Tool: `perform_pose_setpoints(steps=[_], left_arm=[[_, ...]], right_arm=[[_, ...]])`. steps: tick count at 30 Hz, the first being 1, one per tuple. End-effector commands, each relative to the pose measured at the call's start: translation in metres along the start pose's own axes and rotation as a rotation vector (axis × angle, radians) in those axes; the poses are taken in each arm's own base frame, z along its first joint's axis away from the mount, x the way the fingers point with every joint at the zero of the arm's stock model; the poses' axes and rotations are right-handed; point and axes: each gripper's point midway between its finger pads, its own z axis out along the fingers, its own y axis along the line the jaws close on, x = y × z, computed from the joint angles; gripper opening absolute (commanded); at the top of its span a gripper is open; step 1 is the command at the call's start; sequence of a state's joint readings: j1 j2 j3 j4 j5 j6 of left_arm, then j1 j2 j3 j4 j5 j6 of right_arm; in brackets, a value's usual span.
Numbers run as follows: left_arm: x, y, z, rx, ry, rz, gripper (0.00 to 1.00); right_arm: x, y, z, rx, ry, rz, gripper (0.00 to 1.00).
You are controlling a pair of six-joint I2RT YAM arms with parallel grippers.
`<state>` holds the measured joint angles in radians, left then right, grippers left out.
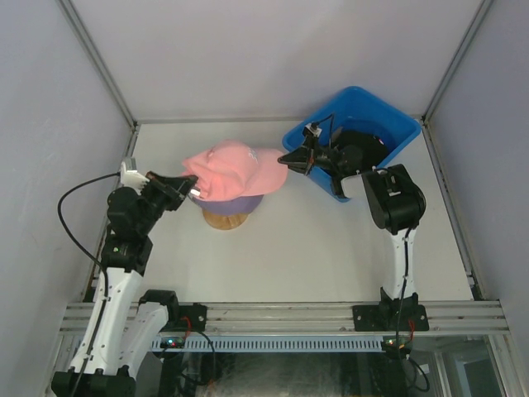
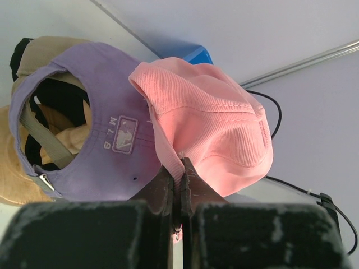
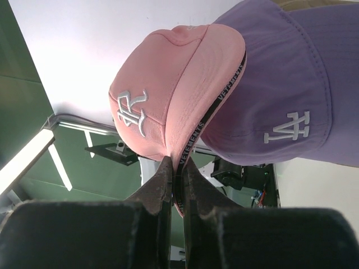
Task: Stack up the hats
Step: Stack the hat on the hat.
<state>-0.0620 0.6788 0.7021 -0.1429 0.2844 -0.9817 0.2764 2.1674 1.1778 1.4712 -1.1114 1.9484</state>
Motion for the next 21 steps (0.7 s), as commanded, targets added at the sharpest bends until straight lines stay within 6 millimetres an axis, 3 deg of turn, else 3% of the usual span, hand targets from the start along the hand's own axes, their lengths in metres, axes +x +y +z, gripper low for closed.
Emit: perform_pose_setpoints(steps=[1,9,21], left_arm=[[-0.018,-0.027,-0.009,0.069,-0.029,0.071,0.00],[-0.015,-0.019,-0.012,0.007,0.013,0.115,0.00],[-0.009,-0.004,-0.005,-0.056,0.076,0.152,0.00]], right_arm=[[-0.024,-0.011,-0.006,-0.009,-0.082,-0.050,0.00],[-0.016,-0.013,0.004,0.068,-0.044,-0.126,0.00],[-0.016,-0.036,0.014,0.285,-0.064,-0.169,0.00]])
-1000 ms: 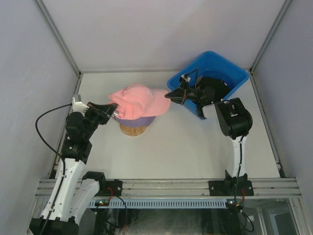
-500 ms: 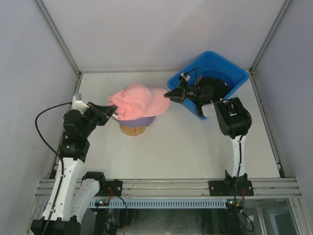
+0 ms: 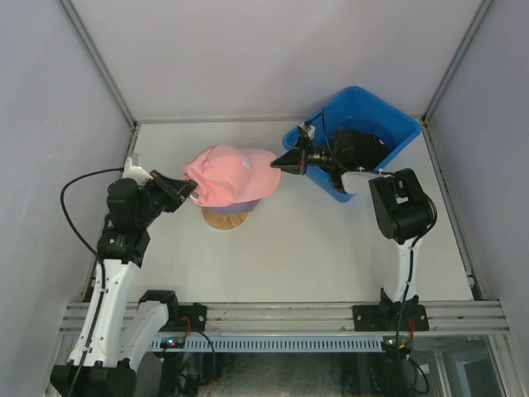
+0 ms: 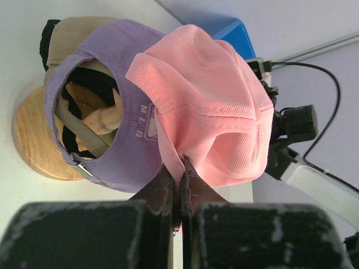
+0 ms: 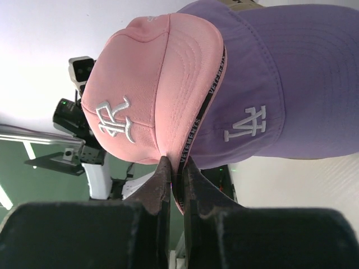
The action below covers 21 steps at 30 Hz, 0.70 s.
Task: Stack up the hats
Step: Stack the hat on the hat.
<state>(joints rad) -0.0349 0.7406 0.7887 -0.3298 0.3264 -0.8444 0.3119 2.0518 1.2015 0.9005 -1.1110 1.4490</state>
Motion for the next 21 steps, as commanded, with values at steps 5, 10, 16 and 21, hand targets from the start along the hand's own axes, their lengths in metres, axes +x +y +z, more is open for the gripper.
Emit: perform_pose_setpoints(steps=[5,10,16,21], left_arm=[[-0.016,-0.018,-0.003,0.036,-0.009,0.077,0.00],[-0.010,-0.009,0.000,0.014,0.012,0.071,0.00],[-0.007,0.004,0.001,-0.037,0.015,0.062,0.00],[-0.001,0.010,0.004,-0.059,0.045,0.058,0.00]], right_arm=[[-0.024,-0.016,0.003,0.144,-0.092,-0.043,0.00],[-0.032,-0.024,0.006,0.190,-0.106,-0.031,0.00],[-0.038,-0.030,0.013,0.280,-0.101,-0.045,0.02],[-0.036,-0.045,0.022,0.384,-0.082,-0.058,0.02]])
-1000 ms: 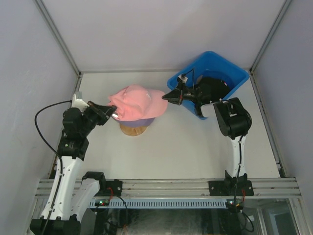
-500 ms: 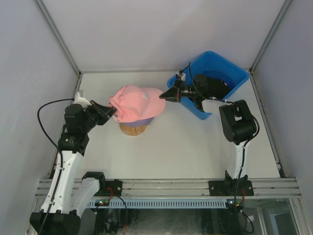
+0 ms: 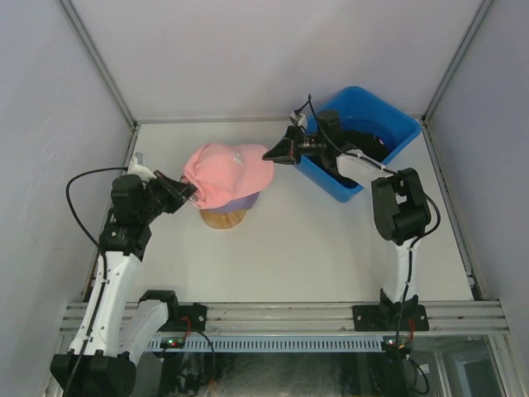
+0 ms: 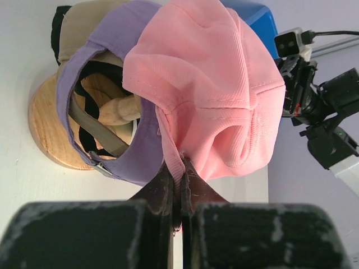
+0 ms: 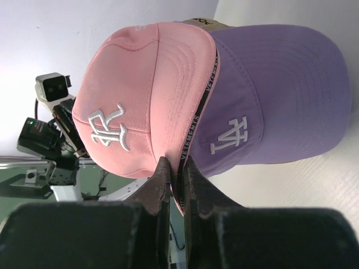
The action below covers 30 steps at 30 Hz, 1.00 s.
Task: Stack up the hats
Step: Stack the hat on the hat.
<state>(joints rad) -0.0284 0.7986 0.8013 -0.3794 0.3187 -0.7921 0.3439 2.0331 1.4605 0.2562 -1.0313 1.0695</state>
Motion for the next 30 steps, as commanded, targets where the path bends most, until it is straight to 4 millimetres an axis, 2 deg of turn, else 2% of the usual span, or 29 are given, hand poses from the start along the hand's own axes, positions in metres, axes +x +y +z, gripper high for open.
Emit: perform_pose_setpoints(steps=[1,9,13,19,23,26,30], left_arm=[[-0.007,-0.007,-0.006,0.008,-0.002,0.039,0.00],[-0.004,0.005,-0.004,-0.049,0.011,0.048,0.00],[-0.008,0.013,-0.005,-0.092,-0.008,0.044,0.00],[-0.018,0.019,-0.006,-0.137,-0.053,0.012,0.00],[-0.023,0.020,-0.008,-0.152,-0.075,-0.003,0.00],[-0.024,0.023,-0.009,-0.166,-0.083,-0.011,0.00],[-0.022,0.030,-0.008,-0.189,-0.075,-0.026,0.01]], right_arm=[[-0.013,-0.048,0.012,0.224,-0.083,0.011,0.02],[-0.012,-0.088,0.011,0.420,-0.092,0.050,0.05],[-0.009,-0.102,0.009,0.472,-0.086,0.060,0.09],[-0.002,-0.117,0.012,0.552,-0.057,0.046,0.15],[-0.001,-0.125,0.012,0.584,-0.049,0.045,0.15],[0.001,-0.131,0.014,0.597,-0.039,0.043,0.15],[0.003,-0.134,0.021,0.605,-0.021,0.032,0.09]])
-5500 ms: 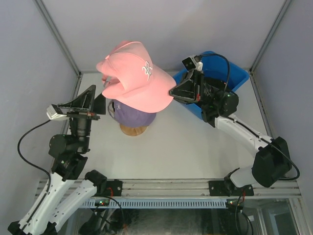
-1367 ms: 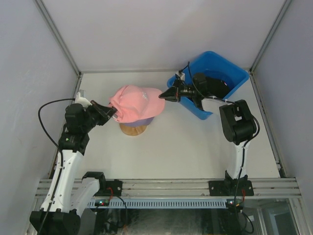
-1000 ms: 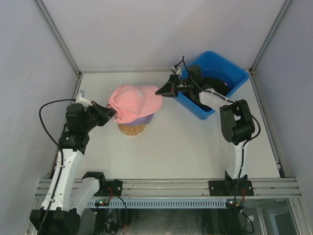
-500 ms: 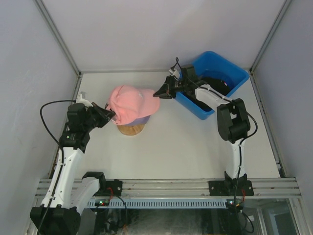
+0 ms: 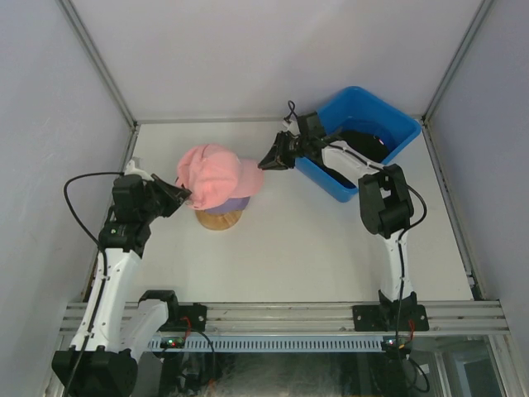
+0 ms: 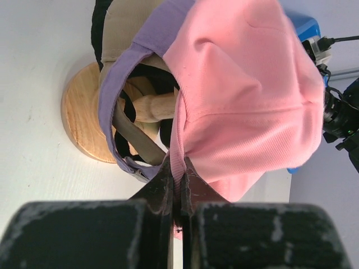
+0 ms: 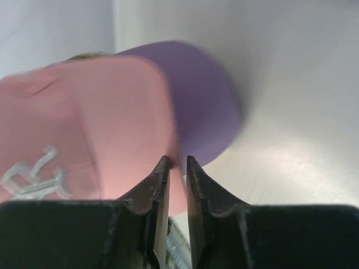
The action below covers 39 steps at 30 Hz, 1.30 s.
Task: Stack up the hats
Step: Stack the hat on the hat.
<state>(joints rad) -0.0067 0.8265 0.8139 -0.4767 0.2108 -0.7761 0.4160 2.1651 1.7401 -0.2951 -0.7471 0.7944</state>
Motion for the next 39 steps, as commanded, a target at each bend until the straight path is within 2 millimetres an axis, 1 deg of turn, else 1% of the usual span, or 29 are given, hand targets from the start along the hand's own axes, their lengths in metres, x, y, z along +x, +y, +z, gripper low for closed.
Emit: perform_pose_setpoints(steps=[1,6,9,11,15,18,21,23,26,29,31,33,35,37,39], left_arm=[[-0.018,-0.002,-0.010,-0.029,-0.055,-0.010,0.01],[-0.015,0.007,-0.009,-0.068,-0.042,-0.027,0.01],[-0.013,0.010,-0.007,-0.079,-0.030,-0.035,0.01],[-0.011,0.010,-0.007,-0.076,-0.024,-0.043,0.02],[-0.015,0.006,-0.007,-0.066,-0.035,-0.050,0.07],[-0.019,0.006,-0.007,-0.073,-0.045,-0.044,0.10],[-0.021,0.013,-0.007,-0.108,-0.051,-0.049,0.11],[-0.023,0.019,-0.007,-0.132,-0.056,-0.060,0.12],[-0.025,0.024,-0.007,-0.151,-0.068,-0.068,0.12],[-0.028,0.026,-0.008,-0.161,-0.077,-0.069,0.12],[-0.028,0.028,-0.008,-0.168,-0.080,-0.068,0.13],[-0.029,0.030,-0.008,-0.177,-0.082,-0.067,0.13],[-0.029,0.032,-0.008,-0.182,-0.083,-0.066,0.13],[-0.030,0.033,-0.009,-0.188,-0.084,-0.063,0.13],[-0.029,0.035,-0.010,-0.196,-0.082,-0.058,0.13]], right_arm=[[0.008,-0.073,0.017,0.257,-0.010,0.014,0.08],[0.013,-0.080,0.023,0.282,-0.001,0.015,0.06],[0.014,-0.079,0.025,0.284,-0.001,0.009,0.06],[0.012,-0.076,0.021,0.294,-0.016,-0.001,0.06],[0.001,-0.066,0.000,0.298,-0.078,-0.013,0.11],[-0.005,-0.056,-0.017,0.269,-0.126,-0.001,0.15],[-0.003,-0.045,-0.030,0.227,-0.157,0.006,0.18],[0.003,-0.043,-0.036,0.229,-0.166,0.003,0.19],[0.012,-0.056,-0.042,0.288,-0.167,-0.017,0.19],[0.017,-0.081,-0.051,0.369,-0.177,-0.015,0.19],[0.016,-0.098,-0.060,0.436,-0.200,-0.021,0.19],[0.011,-0.113,-0.070,0.495,-0.227,-0.027,0.19],[0.000,-0.128,-0.083,0.548,-0.264,-0.026,0.19],[-0.016,-0.144,-0.100,0.596,-0.315,-0.017,0.19],[-0.034,-0.153,-0.116,0.643,-0.370,-0.024,0.19]])
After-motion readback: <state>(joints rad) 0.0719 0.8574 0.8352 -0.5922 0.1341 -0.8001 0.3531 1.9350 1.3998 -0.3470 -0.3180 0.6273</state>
